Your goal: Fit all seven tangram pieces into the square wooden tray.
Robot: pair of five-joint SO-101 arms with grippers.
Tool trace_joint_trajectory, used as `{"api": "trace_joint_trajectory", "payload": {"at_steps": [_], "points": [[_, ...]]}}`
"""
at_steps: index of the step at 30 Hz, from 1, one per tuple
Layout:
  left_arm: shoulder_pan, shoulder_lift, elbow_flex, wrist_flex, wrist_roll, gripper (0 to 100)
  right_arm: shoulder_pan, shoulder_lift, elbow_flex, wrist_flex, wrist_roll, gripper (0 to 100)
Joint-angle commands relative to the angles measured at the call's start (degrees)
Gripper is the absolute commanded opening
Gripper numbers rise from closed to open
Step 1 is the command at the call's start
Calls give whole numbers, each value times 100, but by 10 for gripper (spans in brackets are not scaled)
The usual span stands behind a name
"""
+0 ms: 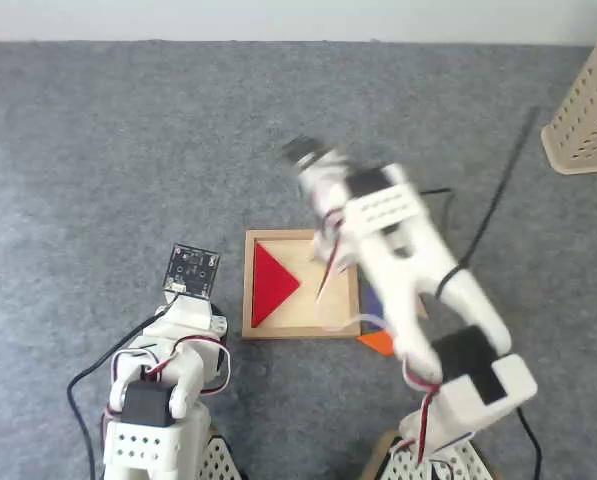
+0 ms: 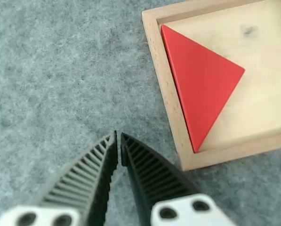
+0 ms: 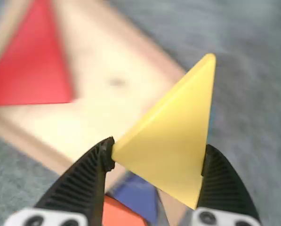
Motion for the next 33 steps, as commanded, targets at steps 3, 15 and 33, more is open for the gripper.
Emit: {"api": "trace_joint_trajectory", "payload": {"at_steps": [3,15,33], "points": [[-26,-123,-110,35,35,12,-725,-163,-97,-321,624,158],[-26,-123,-110,35,35,12,-752,1288,-1064,-259,1978,161],[-26,-123,-110,35,35,12,-716,1323,-1125,-268,3332,167]]}}
